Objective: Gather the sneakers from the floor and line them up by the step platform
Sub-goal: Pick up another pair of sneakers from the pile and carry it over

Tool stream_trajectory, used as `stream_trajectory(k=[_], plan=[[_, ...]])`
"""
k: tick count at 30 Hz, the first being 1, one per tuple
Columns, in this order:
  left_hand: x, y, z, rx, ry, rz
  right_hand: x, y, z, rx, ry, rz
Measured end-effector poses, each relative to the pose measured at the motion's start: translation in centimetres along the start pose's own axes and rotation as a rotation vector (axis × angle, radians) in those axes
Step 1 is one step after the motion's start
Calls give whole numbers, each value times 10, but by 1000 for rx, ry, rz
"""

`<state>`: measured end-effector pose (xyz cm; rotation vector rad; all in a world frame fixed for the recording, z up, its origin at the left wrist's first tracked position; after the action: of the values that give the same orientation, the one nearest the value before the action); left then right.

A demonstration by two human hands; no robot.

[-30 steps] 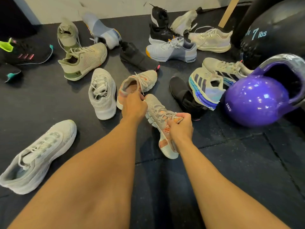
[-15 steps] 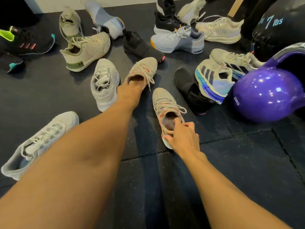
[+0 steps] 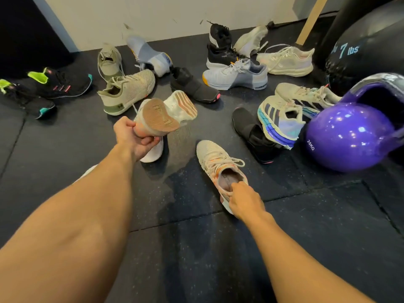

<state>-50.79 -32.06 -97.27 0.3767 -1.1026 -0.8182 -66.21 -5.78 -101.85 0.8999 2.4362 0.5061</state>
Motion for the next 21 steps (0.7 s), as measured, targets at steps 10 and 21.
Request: stream_trajectory(k=[10,21], plan=[[9,12,58,16,-544,167,-4,-3,-25,71,-131,71],[-51,13,139,-112,-2249,658,20,-16,-77,139,-1973,280]])
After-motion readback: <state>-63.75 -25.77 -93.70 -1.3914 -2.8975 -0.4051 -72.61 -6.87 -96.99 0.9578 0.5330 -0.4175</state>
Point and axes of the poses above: each hand's wrist, its own y-axis away from the middle knuckle, its own z-axis out of the palm, x = y × z, the point moved 9 cm from there along -y, towards the middle knuckle, and after that the axes turned 7 degrees about -z, right-handed, at the moved point
